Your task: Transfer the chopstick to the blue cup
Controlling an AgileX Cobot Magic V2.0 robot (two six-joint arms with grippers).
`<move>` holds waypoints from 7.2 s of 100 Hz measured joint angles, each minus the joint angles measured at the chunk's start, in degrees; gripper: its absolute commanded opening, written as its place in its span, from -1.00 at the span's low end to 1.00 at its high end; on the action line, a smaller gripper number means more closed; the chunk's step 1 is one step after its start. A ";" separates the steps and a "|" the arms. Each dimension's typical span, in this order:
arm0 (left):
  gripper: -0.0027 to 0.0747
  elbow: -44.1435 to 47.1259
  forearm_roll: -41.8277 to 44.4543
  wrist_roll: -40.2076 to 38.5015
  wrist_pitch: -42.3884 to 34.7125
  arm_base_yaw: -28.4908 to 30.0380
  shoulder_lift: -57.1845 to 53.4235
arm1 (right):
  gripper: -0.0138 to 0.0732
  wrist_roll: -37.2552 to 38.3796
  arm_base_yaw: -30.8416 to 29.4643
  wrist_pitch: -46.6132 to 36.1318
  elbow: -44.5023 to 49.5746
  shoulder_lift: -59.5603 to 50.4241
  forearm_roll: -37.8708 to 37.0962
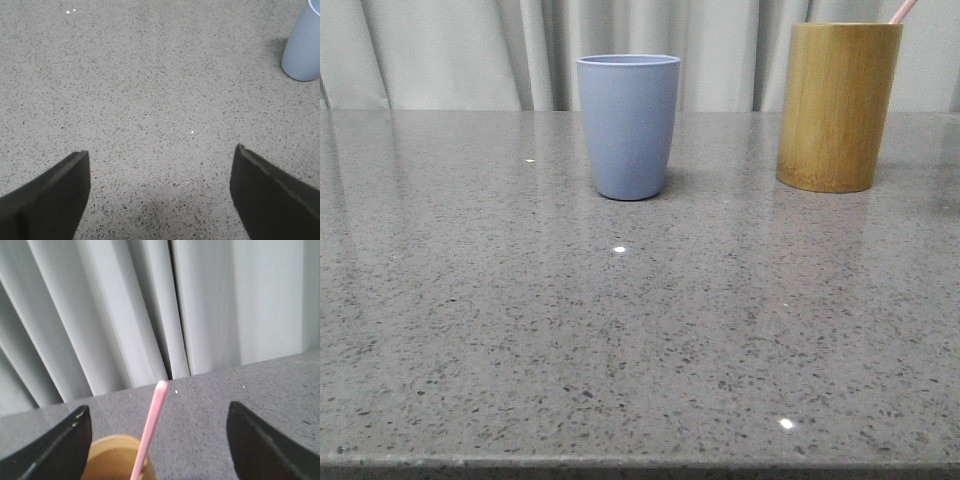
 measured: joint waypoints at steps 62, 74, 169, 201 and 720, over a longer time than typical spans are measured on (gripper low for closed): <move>0.51 0.00 0.00 0.00 0.00 0.00 0.00 | 0.54 9.05 1.96 -22.60 0.00 18.52 -3.11; 0.51 0.00 0.00 0.00 0.00 0.00 0.00 | 0.34 9.19 1.96 -22.94 0.00 18.79 -3.11; 0.51 0.00 -0.07 -0.02 0.35 0.22 0.00 | -0.82 9.38 1.96 -27.53 0.00 18.05 -8.62; 0.51 0.00 -0.07 -0.02 0.44 0.22 0.00 | -0.82 9.38 1.96 -13.75 -6.54 9.47 -9.34; -0.98 4.65 1.66 -0.12 -10.17 0.22 -3.06 | -0.84 4.52 3.53 66.15 2.62 -38.63 -18.44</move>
